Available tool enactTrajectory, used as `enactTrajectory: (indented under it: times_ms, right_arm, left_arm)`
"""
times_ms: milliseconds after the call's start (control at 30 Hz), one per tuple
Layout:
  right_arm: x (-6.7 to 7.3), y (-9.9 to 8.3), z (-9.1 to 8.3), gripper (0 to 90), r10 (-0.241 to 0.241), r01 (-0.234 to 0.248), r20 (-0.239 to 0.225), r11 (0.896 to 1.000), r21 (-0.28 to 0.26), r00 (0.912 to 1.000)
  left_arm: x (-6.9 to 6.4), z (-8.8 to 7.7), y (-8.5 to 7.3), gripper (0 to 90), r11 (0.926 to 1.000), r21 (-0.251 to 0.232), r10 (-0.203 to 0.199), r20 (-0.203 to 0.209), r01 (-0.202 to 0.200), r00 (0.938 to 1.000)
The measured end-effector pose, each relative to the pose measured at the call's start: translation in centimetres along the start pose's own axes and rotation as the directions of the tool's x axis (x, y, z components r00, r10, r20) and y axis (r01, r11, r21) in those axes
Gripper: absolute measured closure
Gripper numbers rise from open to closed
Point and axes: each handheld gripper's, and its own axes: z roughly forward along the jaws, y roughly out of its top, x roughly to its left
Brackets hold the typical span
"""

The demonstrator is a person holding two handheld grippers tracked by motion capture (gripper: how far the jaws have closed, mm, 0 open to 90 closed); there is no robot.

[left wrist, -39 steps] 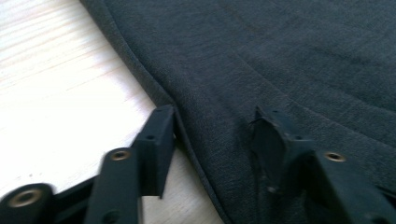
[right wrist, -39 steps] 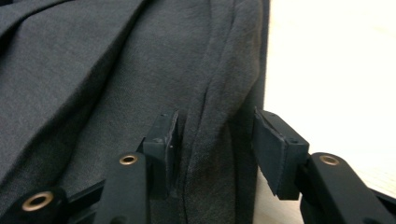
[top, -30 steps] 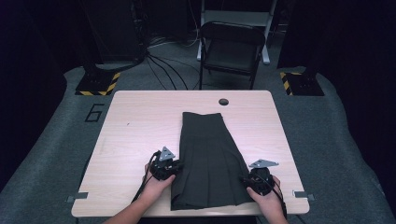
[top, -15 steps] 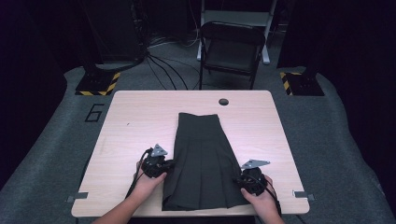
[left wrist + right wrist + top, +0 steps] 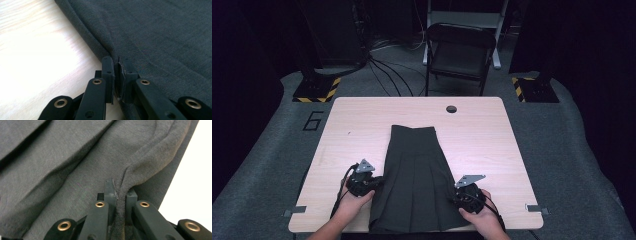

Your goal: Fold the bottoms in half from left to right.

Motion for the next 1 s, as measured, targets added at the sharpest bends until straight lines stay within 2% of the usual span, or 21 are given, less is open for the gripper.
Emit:
enactTrajectory:
  times_ms: [100, 200, 233, 267, 300, 333, 400, 500, 533, 567, 700, 733, 867, 1000]
  right_arm:
    - [0.4, 0.1, 0.0, 86.4, -0.004, 0.004, -0.015, 1.000, 0.012, 0.9999]
    - [1.0, 0.2, 0.2, 87.1, -0.036, 0.036, -0.030, 0.999, 0.013, 0.9989]
    - [1.2, 0.2, 0.1, 87.1, -0.027, 0.028, -0.038, 0.999, 0.025, 0.9989]
    - [1.2, 0.2, 0.1, 87.1, -0.027, 0.028, -0.038, 0.999, 0.025, 0.9989]
    - [1.3, 0.1, 0.2, 87.1, -0.031, 0.032, -0.039, 0.999, 0.011, 0.9987]
    - [1.3, 0.1, 0.1, 87.0, -0.042, 0.043, -0.053, 0.999, 0.024, 0.9977]
    - [1.3, 0.2, 0.0, 86.7, -0.033, 0.035, -0.058, 0.999, 0.024, 0.9978]
    - [1.2, 0.2, -0.1, 83.6, -0.032, 0.033, -0.058, 0.999, 0.012, 0.9978]
    - [1.0, 0.1, -0.3, 76.6, -0.032, 0.032, -0.064, 0.999, 0.001, 0.9974]
    - [1.0, 0.1, -0.3, 76.6, -0.032, 0.032, -0.064, 0.999, 0.001, 0.9974]
    - [0.9, 0.3, -0.7, 67.0, 0.004, -0.005, -0.023, 0.999, -0.035, 0.9997]
    - [0.9, 0.4, -0.9, 65.5, -0.003, 0.002, -0.018, 0.999, -0.039, 0.9998]
    - [1.2, 1.1, -1.3, 57.7, -0.018, 0.019, 0.021, 0.999, -0.051, 0.9996]
    - [1.0, 1.9, -1.2, 51.4, -0.019, 0.021, 0.030, 0.998, -0.062, 0.9994]
  left_arm:
    - [0.2, 0.0, -0.2, 83.7, 0.9999, 0.001, -0.010, 0.004, 0.010, 0.9999]
    - [0.3, 0.1, -0.4, 83.6, 0.9999, -0.002, -0.010, 0.001, 0.010, 1.0000]
    - [0.4, 0.0, -0.4, 83.7, 0.9998, 0.012, 0.014, 0.001, -0.014, 0.9999]
    - [0.4, -0.1, -0.4, 83.7, 0.9995, 0.024, 0.020, 0.004, -0.021, 0.9998]
    - [0.3, -0.1, -0.5, 83.7, 0.9995, 0.026, 0.017, 0.003, -0.017, 0.9999]
    - [0.3, -0.2, -0.5, 83.7, 0.9996, 0.023, 0.017, 0.004, -0.017, 0.9998]
    - [0.3, -0.2, -0.6, 83.6, 0.9999, 0.011, 0.013, -0.002, -0.013, 0.9999]
    - [0.4, -0.3, -0.7, 83.0, 0.9999, 0.016, -0.001, 0.009, 0.001, 1.0000]
    - [0.5, -0.2, -0.8, 82.5, 1.0000, 0.005, -0.006, 0.009, 0.006, 0.9999]
    - [0.5, -0.1, -0.8, 82.5, 0.9998, 0.005, -0.018, 0.011, 0.018, 0.9998]
    - [0.6, -0.3, -0.8, 64.5, 0.9972, -0.048, -0.056, 0.018, 0.057, 0.9983]
    - [0.5, -0.4, -0.7, 62.9, 0.9959, -0.058, -0.068, 0.021, 0.069, 0.9975]
    - [0.5, -0.5, -0.5, 55.0, 0.9954, -0.082, -0.050, 0.007, 0.051, 0.9987]
    - [0.9, -0.5, 0.0, 48.4, 0.9956, -0.080, -0.046, 0.036, 0.049, 0.9983]
